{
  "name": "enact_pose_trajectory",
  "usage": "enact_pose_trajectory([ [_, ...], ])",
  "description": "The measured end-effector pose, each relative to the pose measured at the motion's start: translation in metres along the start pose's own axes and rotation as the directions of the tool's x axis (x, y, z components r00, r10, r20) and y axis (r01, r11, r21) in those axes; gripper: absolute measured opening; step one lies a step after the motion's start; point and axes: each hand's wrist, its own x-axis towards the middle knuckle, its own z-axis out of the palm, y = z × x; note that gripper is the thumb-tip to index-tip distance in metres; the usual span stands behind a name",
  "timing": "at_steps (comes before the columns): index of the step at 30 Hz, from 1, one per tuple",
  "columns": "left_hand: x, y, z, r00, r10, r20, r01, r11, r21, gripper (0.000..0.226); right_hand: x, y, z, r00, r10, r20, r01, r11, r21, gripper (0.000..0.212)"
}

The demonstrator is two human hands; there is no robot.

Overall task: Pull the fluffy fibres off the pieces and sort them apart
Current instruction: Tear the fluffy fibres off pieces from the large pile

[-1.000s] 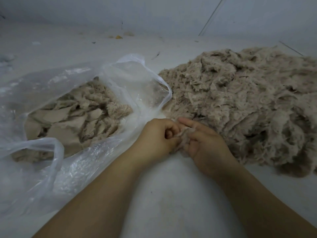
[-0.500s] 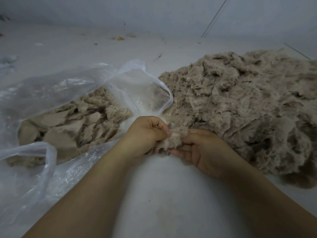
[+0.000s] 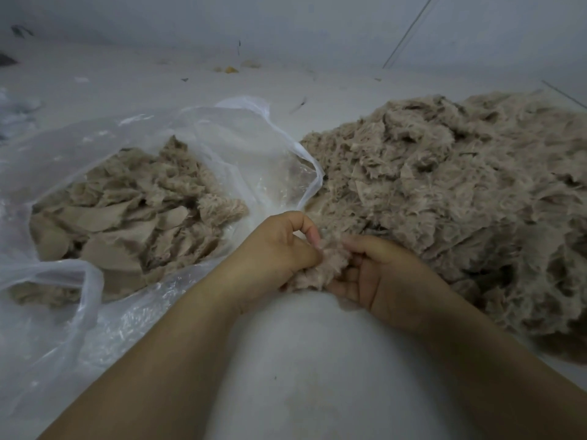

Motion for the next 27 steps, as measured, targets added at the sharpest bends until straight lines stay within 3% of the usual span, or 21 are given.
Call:
enact_pose_trajectory([
  [2,-0.001,-0.001,0.002,0.999,0.001,0.035,-0.002,0.999,0.04,0.013,-0.002,0.002,0.002,1.0,0.008,0.003,-0.007,0.996,-0.09,0.047],
  [5,-0.001,0.0,0.007,0.999,-0.036,0.018,0.034,0.998,0.058,0.011,-0.001,0.004,0.002,0.998,-0.021,-0.051,0.013,0.988,-0.151,0.02],
  [11,0.0,0.001,0.007,0.991,-0.128,-0.046,0.129,0.991,0.019,0.018,-0.004,0.003,0.004,0.996,-0.058,-0.069,0.052,0.994,-0.096,0.033],
  [15,0.0,-0.002,0.01,0.995,0.066,-0.072,-0.057,0.991,0.117,0.005,-0.006,0.002,0.006,0.997,-0.072,-0.032,0.069,0.993,-0.095,0.034],
  [17,0.001,-0.005,0.01,0.987,0.146,-0.06,-0.137,0.981,0.136,0.011,-0.007,0.003,0.006,0.996,-0.087,0.031,0.09,0.99,-0.112,0.032],
  [21,0.004,-0.01,0.012,0.966,0.221,-0.133,-0.19,0.958,0.213,0.013,-0.006,0.007,0.005,0.99,-0.14,0.032,0.143,0.974,-0.175,0.028],
  [24,0.005,-0.01,0.012,0.959,0.154,-0.236,-0.121,0.981,0.149,0.021,-0.004,0.008,0.003,0.987,-0.149,-0.064,0.139,0.98,-0.145,0.025],
  [27,0.006,-0.01,0.007,0.963,0.063,-0.263,-0.058,0.998,0.029,0.024,-0.005,0.009,0.002,0.983,-0.169,-0.069,0.156,0.973,-0.168,0.015],
])
